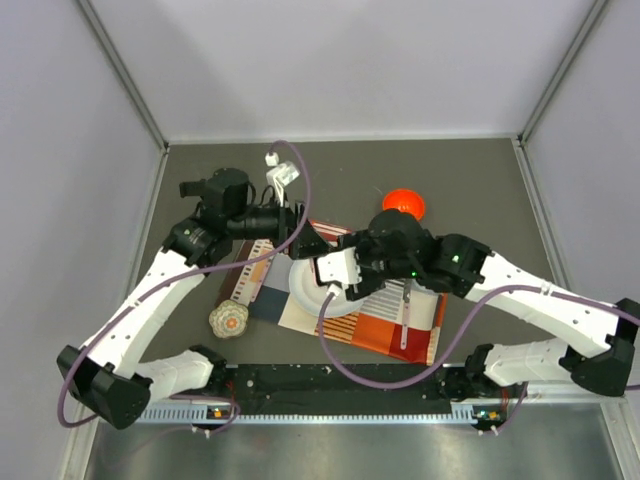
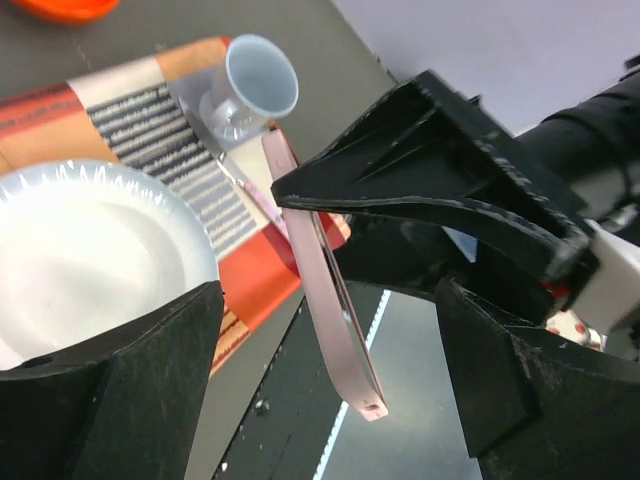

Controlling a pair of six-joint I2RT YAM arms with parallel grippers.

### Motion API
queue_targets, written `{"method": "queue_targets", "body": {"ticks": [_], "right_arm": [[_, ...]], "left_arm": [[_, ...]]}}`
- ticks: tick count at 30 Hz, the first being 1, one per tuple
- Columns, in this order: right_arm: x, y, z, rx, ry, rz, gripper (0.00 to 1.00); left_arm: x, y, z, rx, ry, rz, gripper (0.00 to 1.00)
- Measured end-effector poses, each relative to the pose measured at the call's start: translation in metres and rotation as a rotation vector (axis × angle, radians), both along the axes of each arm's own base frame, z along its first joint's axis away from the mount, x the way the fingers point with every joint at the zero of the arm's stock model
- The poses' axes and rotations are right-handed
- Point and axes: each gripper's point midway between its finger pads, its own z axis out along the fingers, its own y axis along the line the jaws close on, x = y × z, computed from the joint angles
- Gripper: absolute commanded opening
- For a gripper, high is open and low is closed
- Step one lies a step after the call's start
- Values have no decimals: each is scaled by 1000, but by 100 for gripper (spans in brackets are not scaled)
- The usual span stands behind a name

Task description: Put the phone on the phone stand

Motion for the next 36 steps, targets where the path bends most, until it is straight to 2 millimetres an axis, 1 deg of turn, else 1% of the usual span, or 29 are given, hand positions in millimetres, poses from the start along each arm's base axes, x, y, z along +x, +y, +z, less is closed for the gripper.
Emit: {"method": "queue_targets", "body": {"ticks": [1, 2, 3, 4, 5, 8, 14, 15, 18, 20, 21, 22, 23, 24, 25, 26, 27, 28, 29, 31, 33, 36], "right_arm": [[0, 4, -1, -20, -15, 8, 0], [0, 7, -2, -36, -24, 17, 0], [0, 8, -3, -53, -29, 21, 0], [0, 9, -6, -76, -43, 25, 0], [1, 9, -7, -90, -51, 28, 0], [1, 8, -12, -134, -72, 32, 0], [-1, 8, -15, -182, -109, 41, 0], [-2, 9, -14, -187, -115, 45, 0], [-1, 15, -12, -198, -134, 51, 0], [-2, 17, -11, -203, -144, 52, 0], [-2, 18, -11, -205, -148, 53, 2], [-1, 18, -11, -209, -153, 49, 6], [-1, 17, -11, -214, -159, 41, 10], [0, 16, -10, -218, -169, 39, 28], [0, 16, -10, -223, -173, 35, 41], [1, 16, -11, -227, -176, 30, 59], [2, 16, -11, -227, -180, 24, 67], [3, 16, -11, -225, -180, 16, 81], [3, 16, -11, -222, -180, 9, 99], [5, 18, -13, -195, -162, -25, 99], [12, 19, -11, -138, -133, -88, 99], [24, 12, -7, -34, -56, -192, 99]], "left_arm": [[0, -1, -9, 17, 20, -11, 87], [-1, -1, -17, 32, 34, -22, 82], [-3, 0, -23, 42, 42, -32, 79], [-5, 0, -26, 52, 42, -43, 76], [-7, 1, -28, 58, 44, -53, 69], [-12, 1, -33, 66, 36, -96, 59], [-18, -1, -53, 84, 66, -153, 56], [-19, -1, -55, 88, 73, -158, 53], [-20, -2, -60, 96, 90, -173, 41], [-22, -4, -63, 101, 95, -185, 26], [-23, -4, -64, 103, 96, -190, 16], [-22, -4, -65, 110, 96, -187, 0], [-19, -3, -69, 125, 98, -170, 0], [-18, -2, -72, 129, 114, -162, 0], [-17, -2, -73, 128, 114, -162, 0], [-17, -2, -73, 133, 116, -157, 0], [-16, -2, -74, 134, 114, -155, 0], [-16, -2, -73, 134, 111, -152, 0], [-15, -1, -73, 137, 105, -145, 0], [-14, 1, -71, 141, 79, -126, 0], [-14, 7, -72, 159, 40, -80, 0], [-13, 18, -64, 167, -30, 2, 0]]}}
